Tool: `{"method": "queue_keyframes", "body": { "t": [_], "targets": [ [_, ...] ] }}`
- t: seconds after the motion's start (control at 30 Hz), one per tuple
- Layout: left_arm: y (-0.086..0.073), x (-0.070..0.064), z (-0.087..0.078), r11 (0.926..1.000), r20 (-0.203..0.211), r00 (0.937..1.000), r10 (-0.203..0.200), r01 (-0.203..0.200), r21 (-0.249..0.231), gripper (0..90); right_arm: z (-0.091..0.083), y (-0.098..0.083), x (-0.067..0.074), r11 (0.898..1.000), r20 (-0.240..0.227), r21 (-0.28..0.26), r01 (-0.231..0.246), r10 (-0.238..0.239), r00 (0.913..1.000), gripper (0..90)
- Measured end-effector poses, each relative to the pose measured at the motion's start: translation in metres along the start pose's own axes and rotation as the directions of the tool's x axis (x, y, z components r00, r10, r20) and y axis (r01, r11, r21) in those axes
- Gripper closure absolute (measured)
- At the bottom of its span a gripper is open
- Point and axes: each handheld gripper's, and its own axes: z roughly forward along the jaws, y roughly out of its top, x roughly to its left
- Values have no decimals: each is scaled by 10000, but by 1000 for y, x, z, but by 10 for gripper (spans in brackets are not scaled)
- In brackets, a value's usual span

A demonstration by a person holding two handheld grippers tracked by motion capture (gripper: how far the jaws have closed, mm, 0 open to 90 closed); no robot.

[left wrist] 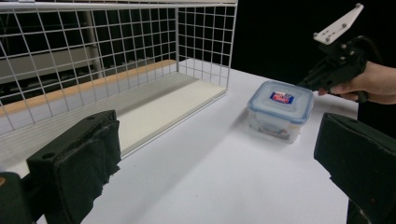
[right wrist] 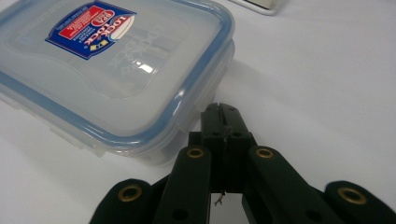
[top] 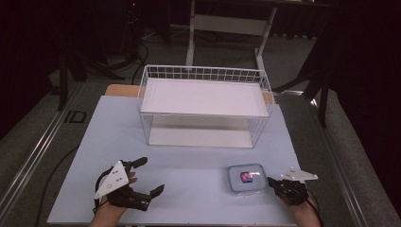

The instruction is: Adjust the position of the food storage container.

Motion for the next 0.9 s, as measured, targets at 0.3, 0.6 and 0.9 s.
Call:
{"method": "queue_keyframes", "body": {
  "t": [0.3,0.6,0.9],
  "targets": [
    [0,-1,1,9999,79,9999,93,-94,76,15,29,18,25,9989,-495,369,282,-263,9984,900],
    [0,-3,1,9997,114,9997,195,-197,136,16,19,9,27,9996,-665,268,-51,69,9978,900],
    [0,-3,2,9996,147,9997,216,-218,169,15,28,18,40,9988,-1023,471,-138,185,9946,900]
  ]
}}
